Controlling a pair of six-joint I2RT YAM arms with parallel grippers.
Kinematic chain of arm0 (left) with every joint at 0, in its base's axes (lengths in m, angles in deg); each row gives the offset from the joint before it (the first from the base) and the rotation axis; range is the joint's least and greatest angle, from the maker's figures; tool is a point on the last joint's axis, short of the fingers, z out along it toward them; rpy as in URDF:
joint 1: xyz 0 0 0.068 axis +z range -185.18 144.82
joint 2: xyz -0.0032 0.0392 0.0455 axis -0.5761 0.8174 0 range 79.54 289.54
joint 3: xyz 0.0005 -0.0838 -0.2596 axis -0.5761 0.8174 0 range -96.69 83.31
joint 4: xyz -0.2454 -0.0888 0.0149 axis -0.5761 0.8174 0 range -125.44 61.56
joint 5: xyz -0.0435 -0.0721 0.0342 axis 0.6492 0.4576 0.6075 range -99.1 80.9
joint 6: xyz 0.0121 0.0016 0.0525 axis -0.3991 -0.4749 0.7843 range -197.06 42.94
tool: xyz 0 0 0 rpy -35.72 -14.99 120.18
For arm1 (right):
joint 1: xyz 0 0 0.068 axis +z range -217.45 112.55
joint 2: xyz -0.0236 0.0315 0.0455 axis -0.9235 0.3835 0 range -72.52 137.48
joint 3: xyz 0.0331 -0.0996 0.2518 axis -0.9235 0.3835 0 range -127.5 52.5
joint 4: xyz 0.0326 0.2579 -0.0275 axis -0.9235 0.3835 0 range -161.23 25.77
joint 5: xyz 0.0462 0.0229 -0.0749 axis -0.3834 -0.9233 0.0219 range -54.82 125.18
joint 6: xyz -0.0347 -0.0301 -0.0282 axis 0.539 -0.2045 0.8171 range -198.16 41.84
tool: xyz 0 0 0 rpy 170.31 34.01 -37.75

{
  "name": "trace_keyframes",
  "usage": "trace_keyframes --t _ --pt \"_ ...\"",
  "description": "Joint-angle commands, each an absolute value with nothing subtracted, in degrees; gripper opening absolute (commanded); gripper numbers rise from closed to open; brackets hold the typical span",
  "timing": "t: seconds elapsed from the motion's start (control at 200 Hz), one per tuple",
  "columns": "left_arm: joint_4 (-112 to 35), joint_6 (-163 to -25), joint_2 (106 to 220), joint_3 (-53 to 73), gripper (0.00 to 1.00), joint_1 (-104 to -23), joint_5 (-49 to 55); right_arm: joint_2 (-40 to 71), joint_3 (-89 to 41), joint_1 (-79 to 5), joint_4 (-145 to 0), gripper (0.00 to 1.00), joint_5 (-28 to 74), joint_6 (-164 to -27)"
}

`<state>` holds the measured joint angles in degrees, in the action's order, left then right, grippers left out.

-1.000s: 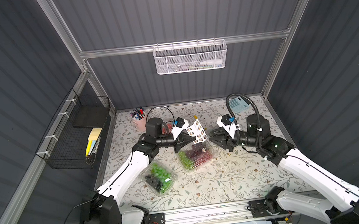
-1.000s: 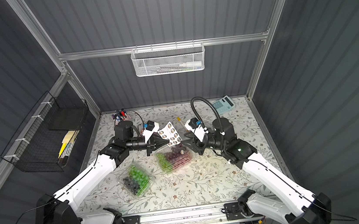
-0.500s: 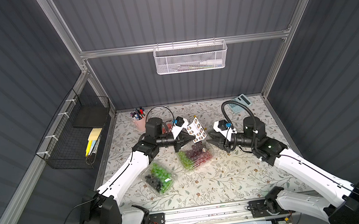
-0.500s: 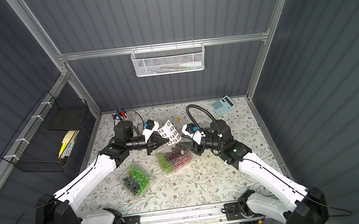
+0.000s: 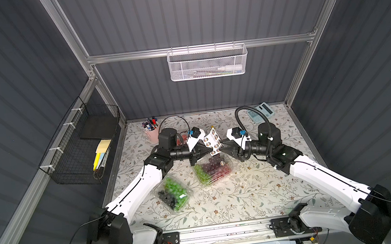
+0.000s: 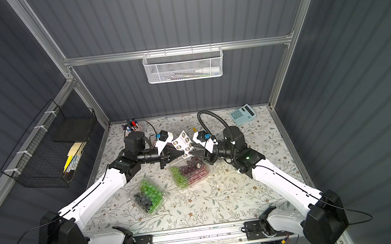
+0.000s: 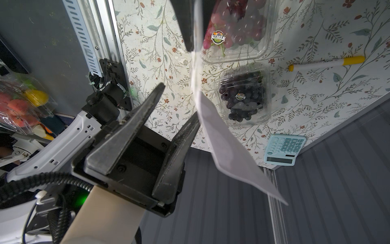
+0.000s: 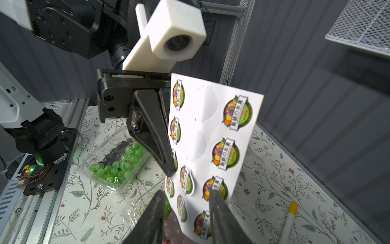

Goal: Label fruit boxes
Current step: Tear off the label from the label sticker.

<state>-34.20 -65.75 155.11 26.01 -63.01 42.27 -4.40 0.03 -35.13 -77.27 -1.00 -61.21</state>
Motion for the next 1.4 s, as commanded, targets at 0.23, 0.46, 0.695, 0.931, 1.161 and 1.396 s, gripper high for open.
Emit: trace_keyframes --t 0.23,0.46,0.695,0.931,1.161,1.396 --pt "-33.68 -65.81 154.08 25.79 0.00 -63.39 42.14 -1.51 -2.44 -34.74 -79.66 0.27 -4.08 -61.71" --pt "-33.68 -66.06 154.05 25.82 0.00 -63.39 41.72 -1.37 -2.26 -34.73 -79.66 0.19 -4.54 -61.79" --pt "-34.04 -67.10 154.12 25.74 0.00 -63.39 40.82 -1.51 -2.08 -34.67 -79.27 0.04 -4.99 -61.70" --pt "-35.58 -71.34 154.94 25.21 0.00 -63.39 39.73 -2.29 -1.35 -34.60 -78.52 0.00 -6.00 -58.78" --pt "-36.19 -73.53 155.65 25.04 0.00 -63.39 38.05 -2.65 -0.41 -34.31 -77.40 0.00 -6.00 -55.43" --pt "-36.50 -75.62 156.61 24.68 0.00 -63.39 37.42 -2.63 -0.50 -33.63 -74.95 0.00 -4.96 -53.09"
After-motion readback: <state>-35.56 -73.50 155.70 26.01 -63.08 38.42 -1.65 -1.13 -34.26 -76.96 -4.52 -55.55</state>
